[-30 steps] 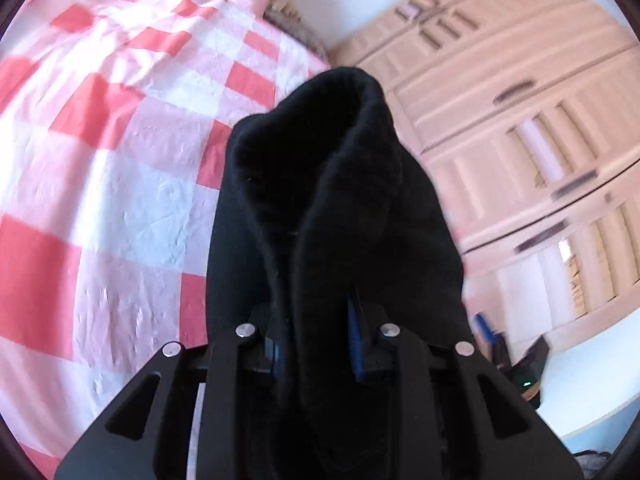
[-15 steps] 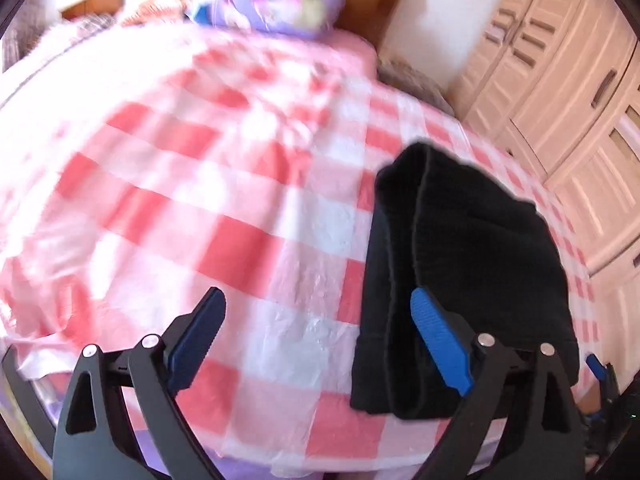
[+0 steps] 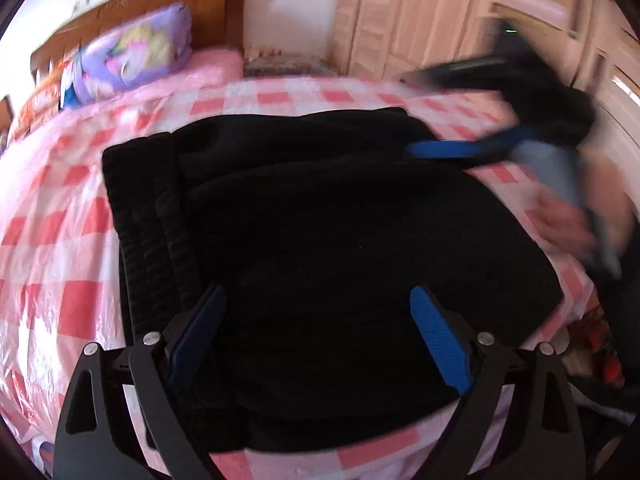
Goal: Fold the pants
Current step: 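Lay the folded pants on the bed with the left tool and open it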
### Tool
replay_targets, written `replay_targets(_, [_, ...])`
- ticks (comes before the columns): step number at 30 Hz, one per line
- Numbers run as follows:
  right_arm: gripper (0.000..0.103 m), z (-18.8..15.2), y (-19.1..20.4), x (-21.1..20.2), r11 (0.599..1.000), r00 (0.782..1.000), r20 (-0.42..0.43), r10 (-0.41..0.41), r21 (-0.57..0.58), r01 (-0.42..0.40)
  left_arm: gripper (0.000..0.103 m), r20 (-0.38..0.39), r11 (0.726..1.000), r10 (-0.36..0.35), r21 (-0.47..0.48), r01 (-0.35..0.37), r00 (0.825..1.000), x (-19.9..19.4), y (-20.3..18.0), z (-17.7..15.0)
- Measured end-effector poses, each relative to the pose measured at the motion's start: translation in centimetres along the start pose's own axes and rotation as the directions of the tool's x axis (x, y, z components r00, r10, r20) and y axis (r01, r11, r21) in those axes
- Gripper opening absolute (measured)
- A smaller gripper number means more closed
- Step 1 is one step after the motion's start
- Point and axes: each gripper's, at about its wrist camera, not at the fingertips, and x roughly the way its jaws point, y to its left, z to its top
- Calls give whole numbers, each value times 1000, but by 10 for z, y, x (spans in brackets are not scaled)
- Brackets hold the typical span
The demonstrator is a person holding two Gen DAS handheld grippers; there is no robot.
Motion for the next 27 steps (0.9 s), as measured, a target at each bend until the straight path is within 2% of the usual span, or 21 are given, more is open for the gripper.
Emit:
replay_targets(4, [99,31,-19,-7,991,995,84,49,123,-59,92,0,998,36,53,-36,999,-5,-5,-15])
replay_targets(7, [99,24,-7,-12,991,995,88,56,115,-66,93,14,999,32,43,-33,999,-2,-5,-15])
replay_targets(11, [99,-2,41,0,987,987,-5,158,-12,-158,100,33,999,22,40,-24,999,-1,-6,-18])
replay_targets(12, [99,-8,51,14,986,985,-58,165,-18,-166,101,40,998,34,51,-36,999,-1,-9,-20])
replay_targets(14, [99,-9,56,46,993,984,-136,110,-25,-115,102,47,997,49,52,-52,998,-1,-10,-22])
replay_targets(15, [99,-4,62,58,996,993,-115,13,-81,-23,102,48,998,46,39,-48,998,-2,-10,-23])
replay_targets(16, [99,4,63,67,994,995,-96,-25,-105,15,101,46,998,42,34,-44,998,-2,-10,-23])
replay_targets(17, [99,14,60,74,996,995,-91,-42,-87,34,101,44,999,39,29,-40,998,-3,-9,-23])
replay_targets(18, [99,25,50,77,999,997,-68,-39,-10,38,101,37,999,39,30,-40,999,-3,-9,-24])
replay_targets(19, [99,31,44,76,999,999,-43,-19,40,21,101,33,999,38,34,-40,999,-3,-9,-23])
replay_targets(21, [99,34,45,64,998,1000,-5,10,59,-9,101,29,999,28,38,-29,999,-3,-8,-24])
replay_targets(25, [99,1,82,51,994,994,-49,99,-49,-102,101,36,999,19,41,-21,999,0,-1,-19])
replay_targets(27, [99,-23,99,52,988,990,-107,92,-112,-104,102,42,999,31,42,-33,999,2,-2,-19])
